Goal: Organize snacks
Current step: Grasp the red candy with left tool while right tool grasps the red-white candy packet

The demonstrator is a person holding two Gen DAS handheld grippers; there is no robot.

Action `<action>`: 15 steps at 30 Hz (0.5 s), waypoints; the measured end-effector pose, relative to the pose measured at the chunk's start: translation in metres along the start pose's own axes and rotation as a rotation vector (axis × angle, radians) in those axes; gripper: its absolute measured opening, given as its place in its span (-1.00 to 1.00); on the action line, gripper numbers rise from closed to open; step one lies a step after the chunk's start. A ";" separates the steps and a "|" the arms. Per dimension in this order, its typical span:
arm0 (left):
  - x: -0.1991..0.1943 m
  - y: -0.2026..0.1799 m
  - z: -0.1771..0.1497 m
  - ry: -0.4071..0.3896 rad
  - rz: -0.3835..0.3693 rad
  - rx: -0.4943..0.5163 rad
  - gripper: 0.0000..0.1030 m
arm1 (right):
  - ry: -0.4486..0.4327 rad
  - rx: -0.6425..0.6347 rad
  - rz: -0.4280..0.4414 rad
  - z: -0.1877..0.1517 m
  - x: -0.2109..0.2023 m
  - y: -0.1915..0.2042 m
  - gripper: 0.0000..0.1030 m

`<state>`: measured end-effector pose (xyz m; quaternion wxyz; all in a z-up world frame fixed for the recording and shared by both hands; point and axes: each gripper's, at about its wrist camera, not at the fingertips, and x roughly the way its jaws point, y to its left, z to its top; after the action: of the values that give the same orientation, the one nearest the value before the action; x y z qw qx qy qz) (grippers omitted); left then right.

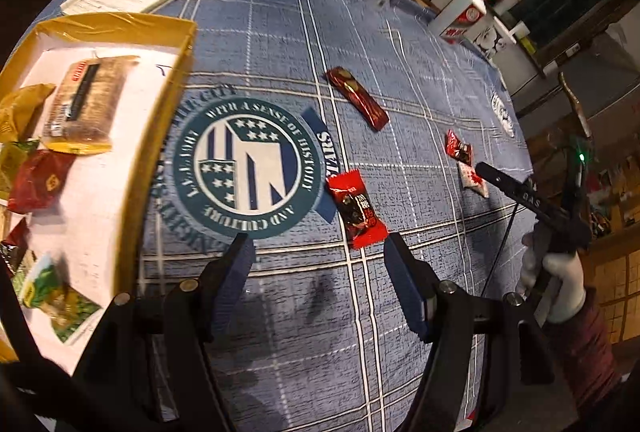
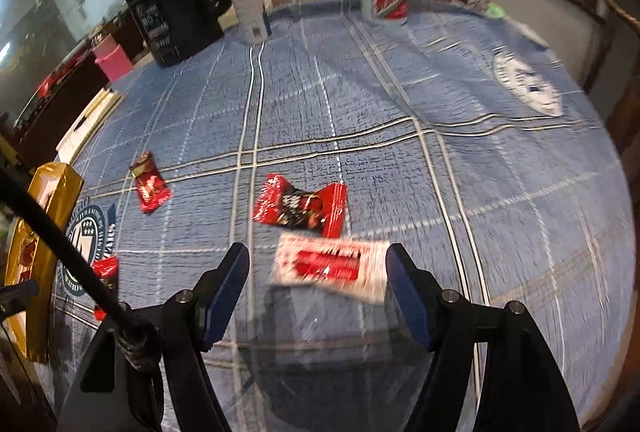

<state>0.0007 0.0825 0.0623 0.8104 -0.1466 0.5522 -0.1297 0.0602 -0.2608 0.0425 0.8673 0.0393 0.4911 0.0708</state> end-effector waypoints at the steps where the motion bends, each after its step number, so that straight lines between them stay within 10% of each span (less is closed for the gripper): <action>1: 0.003 -0.002 0.000 0.004 0.005 -0.002 0.33 | 0.019 -0.015 0.011 0.001 0.007 -0.001 0.37; 15: 0.046 -0.016 0.011 0.049 0.030 0.011 0.31 | 0.096 -0.218 0.170 -0.015 0.005 0.039 0.33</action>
<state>0.0263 0.0514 0.0329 0.7994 -0.1306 0.5732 -0.1238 0.0465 -0.2214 0.0359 0.8329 -0.0170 0.5162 0.1985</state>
